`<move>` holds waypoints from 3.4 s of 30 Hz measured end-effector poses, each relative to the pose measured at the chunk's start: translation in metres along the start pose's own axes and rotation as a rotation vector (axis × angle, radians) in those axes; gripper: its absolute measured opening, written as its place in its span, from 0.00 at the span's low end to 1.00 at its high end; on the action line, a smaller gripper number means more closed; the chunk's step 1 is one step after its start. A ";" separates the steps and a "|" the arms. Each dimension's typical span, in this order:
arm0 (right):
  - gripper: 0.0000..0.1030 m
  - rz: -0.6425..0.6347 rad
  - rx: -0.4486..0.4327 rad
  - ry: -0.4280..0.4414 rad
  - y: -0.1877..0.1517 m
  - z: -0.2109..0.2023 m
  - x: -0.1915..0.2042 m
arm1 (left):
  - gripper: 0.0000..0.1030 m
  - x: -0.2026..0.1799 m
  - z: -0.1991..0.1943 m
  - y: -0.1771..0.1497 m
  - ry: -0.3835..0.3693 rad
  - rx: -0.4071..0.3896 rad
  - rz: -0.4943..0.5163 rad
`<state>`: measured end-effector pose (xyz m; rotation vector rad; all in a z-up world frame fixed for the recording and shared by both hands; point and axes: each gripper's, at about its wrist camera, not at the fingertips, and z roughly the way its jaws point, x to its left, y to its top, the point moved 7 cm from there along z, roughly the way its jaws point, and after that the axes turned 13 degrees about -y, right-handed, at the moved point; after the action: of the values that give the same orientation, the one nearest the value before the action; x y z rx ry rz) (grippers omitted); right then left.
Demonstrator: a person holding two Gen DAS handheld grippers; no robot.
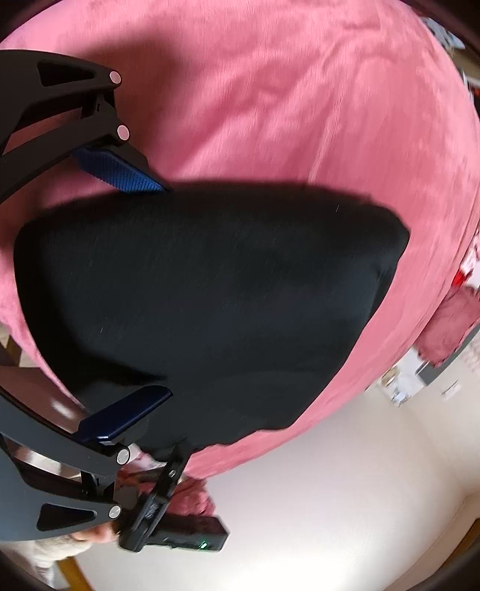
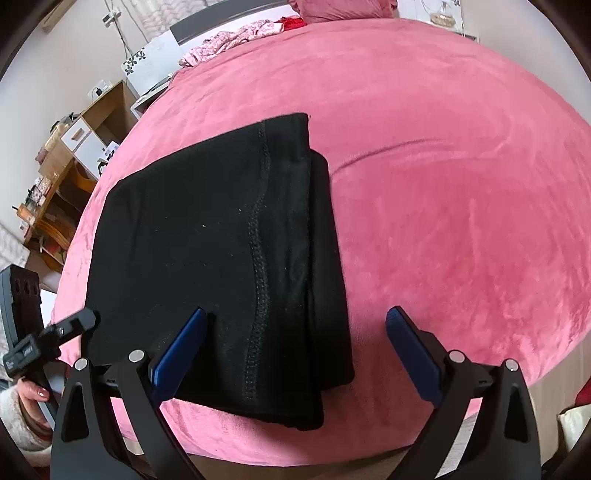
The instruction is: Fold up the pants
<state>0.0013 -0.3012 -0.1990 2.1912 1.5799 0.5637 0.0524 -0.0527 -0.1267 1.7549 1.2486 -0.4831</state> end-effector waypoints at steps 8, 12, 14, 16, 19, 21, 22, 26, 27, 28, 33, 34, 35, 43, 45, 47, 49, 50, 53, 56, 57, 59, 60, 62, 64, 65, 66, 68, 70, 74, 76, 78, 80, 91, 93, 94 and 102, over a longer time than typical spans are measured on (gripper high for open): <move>0.95 0.024 0.026 0.024 -0.005 0.005 -0.002 | 0.95 0.000 0.000 0.000 -0.009 0.004 -0.015; 0.95 0.041 0.057 0.069 -0.008 0.010 -0.003 | 0.95 -0.001 0.000 -0.002 -0.009 0.015 0.007; 0.94 0.061 0.085 0.128 -0.013 0.014 -0.005 | 0.92 -0.002 0.001 -0.004 -0.007 0.022 0.022; 0.73 0.089 0.122 0.209 -0.019 0.018 -0.005 | 0.83 -0.001 0.001 -0.006 0.027 0.038 0.049; 0.50 0.107 0.118 0.239 -0.019 0.010 -0.010 | 0.64 -0.009 -0.005 -0.002 0.035 0.034 0.082; 0.47 0.028 0.076 0.223 -0.016 -0.007 -0.005 | 0.51 -0.019 -0.013 0.003 0.038 0.017 0.126; 0.46 0.018 0.068 0.222 -0.016 -0.011 -0.003 | 0.48 -0.022 -0.016 0.004 0.034 0.012 0.134; 0.47 0.037 0.099 0.241 -0.028 -0.009 -0.002 | 0.47 -0.021 -0.027 0.001 0.027 0.018 0.117; 0.49 0.031 0.099 0.235 -0.030 -0.006 -0.004 | 0.47 -0.019 -0.026 -0.003 0.030 0.031 0.115; 0.55 0.036 0.103 0.234 -0.031 -0.004 -0.006 | 0.50 -0.019 -0.022 -0.003 0.033 0.042 0.114; 0.79 0.152 0.120 0.256 -0.026 0.003 -0.023 | 0.82 -0.006 -0.020 0.007 0.040 0.015 0.061; 0.79 0.166 0.118 0.271 -0.025 0.004 -0.025 | 0.85 -0.003 -0.022 0.014 0.022 -0.013 0.044; 0.79 0.193 0.124 0.294 -0.024 0.008 -0.029 | 0.86 -0.001 -0.022 0.016 0.008 -0.022 0.030; 0.49 0.168 0.134 0.323 -0.007 0.008 -0.016 | 0.57 -0.002 0.002 0.022 -0.012 0.080 -0.003; 0.48 0.135 0.109 0.309 0.000 -0.002 -0.012 | 0.53 -0.010 -0.001 0.025 0.004 0.089 0.035; 0.46 0.136 0.084 0.321 0.007 -0.012 -0.011 | 0.52 -0.016 -0.006 0.032 0.005 0.087 0.048; 0.46 0.134 0.058 0.332 0.014 -0.019 -0.010 | 0.52 -0.020 -0.011 0.038 0.016 0.070 0.085; 0.46 0.130 0.036 0.339 0.020 -0.023 -0.007 | 0.52 -0.023 -0.015 0.045 0.026 0.055 0.115; 0.45 0.097 -0.018 0.348 0.040 -0.029 0.001 | 0.52 -0.030 -0.022 0.063 0.049 0.020 0.180; 0.45 0.061 -0.069 0.343 0.062 -0.028 0.018 | 0.52 -0.022 -0.029 0.089 0.062 -0.025 0.196; 0.45 0.050 -0.088 0.341 0.074 -0.027 0.025 | 0.52 -0.019 -0.029 0.099 0.069 -0.039 0.195; 0.45 0.036 -0.116 0.340 0.093 -0.022 0.039 | 0.52 -0.015 -0.028 0.119 0.089 -0.064 0.203; 0.45 0.031 -0.127 0.340 0.102 -0.020 0.045 | 0.52 -0.013 -0.028 0.127 0.099 -0.073 0.211; 0.45 0.019 -0.146 0.338 0.122 -0.013 0.056 | 0.52 -0.009 -0.028 0.147 0.123 -0.097 0.232; 0.45 0.017 -0.162 0.339 0.141 -0.005 0.066 | 0.52 -0.004 -0.033 0.164 0.144 -0.114 0.250; 0.45 0.017 -0.171 0.340 0.147 -0.002 0.073 | 0.52 -0.002 -0.032 0.176 0.158 -0.125 0.263; 0.45 0.015 -0.181 0.340 0.154 0.001 0.077 | 0.52 -0.001 -0.031 0.186 0.170 -0.135 0.276; 0.45 0.007 -0.208 0.342 0.171 0.010 0.085 | 0.52 0.004 -0.028 0.204 0.190 -0.151 0.298; 0.46 0.004 -0.224 0.342 0.185 0.020 0.090 | 0.52 0.014 -0.021 0.221 0.203 -0.165 0.312; 0.46 0.008 -0.191 0.296 0.196 0.060 0.098 | 0.52 0.038 -0.001 0.231 0.242 -0.143 0.311; 0.50 0.011 -0.124 0.238 0.187 0.090 0.093 | 0.52 0.056 0.016 0.224 0.262 -0.089 0.300; 0.64 0.028 -0.148 0.223 0.180 0.100 0.085 | 0.56 0.071 0.025 0.212 0.284 -0.078 0.285; 0.67 0.028 -0.164 0.214 0.177 0.103 0.081 | 0.65 0.078 0.020 0.207 0.264 -0.142 0.277; 0.40 0.018 -0.322 0.067 0.179 0.048 0.075 | 0.88 0.041 -0.016 0.183 0.536 -0.266 0.464; 0.25 -0.022 -0.373 0.095 0.173 0.031 0.082 | 0.88 0.030 -0.025 0.174 0.519 -0.312 0.481; 0.23 -0.054 -0.385 0.130 0.170 0.024 0.092 | 0.88 0.026 -0.026 0.172 0.493 -0.321 0.478; 0.00 -0.089 -0.253 0.065 0.150 0.065 0.092 | 0.79 0.055 0.023 0.171 0.565 -0.131 0.414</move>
<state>0.1821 -0.2623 -0.1670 1.9248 1.5373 0.7689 0.2320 -0.0569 -0.1032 2.0366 1.1988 0.3512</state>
